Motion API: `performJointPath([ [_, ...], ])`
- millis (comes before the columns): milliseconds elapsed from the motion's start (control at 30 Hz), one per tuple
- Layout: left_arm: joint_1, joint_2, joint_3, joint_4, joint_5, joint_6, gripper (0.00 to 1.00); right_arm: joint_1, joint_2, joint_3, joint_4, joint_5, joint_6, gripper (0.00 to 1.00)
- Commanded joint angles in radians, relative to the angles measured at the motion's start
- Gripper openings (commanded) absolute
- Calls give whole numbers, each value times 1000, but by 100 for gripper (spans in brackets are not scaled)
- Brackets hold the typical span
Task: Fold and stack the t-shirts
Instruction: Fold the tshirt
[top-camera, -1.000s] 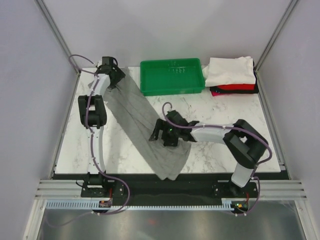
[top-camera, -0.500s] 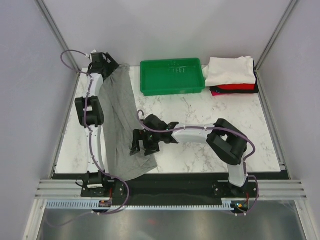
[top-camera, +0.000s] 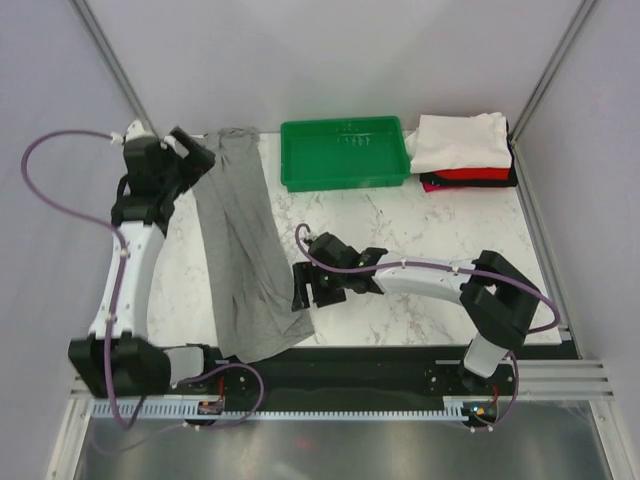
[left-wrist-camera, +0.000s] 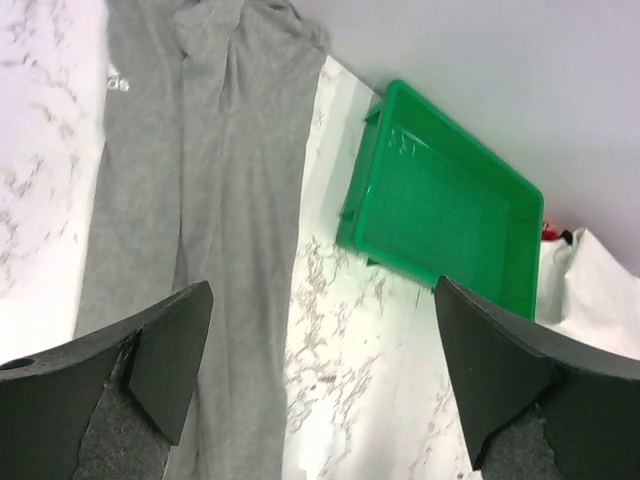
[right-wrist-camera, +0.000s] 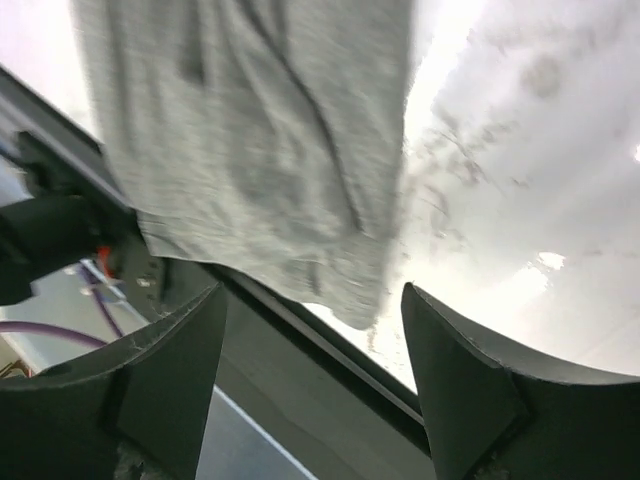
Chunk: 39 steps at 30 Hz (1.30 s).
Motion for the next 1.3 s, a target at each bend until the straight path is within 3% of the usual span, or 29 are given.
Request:
performJointPath([
  [0, -5, -127, -329, -120, 33, -43, 100, 8, 24, -53, 22, 10, 5, 77],
  [67, -14, -266, -500, -158, 68, -84, 100, 8, 21, -79, 52, 7, 11, 75],
  [200, -91, -431, -640, -244, 15, -130, 100, 8, 50, -85, 66, 18, 20, 76],
  [367, -129, -494, -699, -300, -11, -117, 100, 14, 119, -122, 176, -42, 65, 74],
  [533, -171, -546, -706, -335, -17, -186, 99, 39, 153, -137, 241, -53, 105, 59],
  [633, -179, -543, -720, -340, -22, -195, 99, 43, 171, -149, 270, -69, 112, 44],
  [700, -192, -537, -735, -340, -19, -204, 99, 33, 188, -154, 272, -65, 106, 16],
  [767, -223, -530, -748, -335, -24, -222, 98, 2, 194, -152, 270, -74, 83, 0],
  [1000, -389, -500, -769, -349, -80, -275, 93, -258, 175, -182, 226, -109, -21, 0],
  [1200, -507, -510, -754, -408, -102, -302, 88, -320, 133, -215, 201, -86, -67, 0],
  [1267, -591, -514, -771, -419, -113, -357, 85, -320, 144, -221, 207, -100, -67, 0],
])
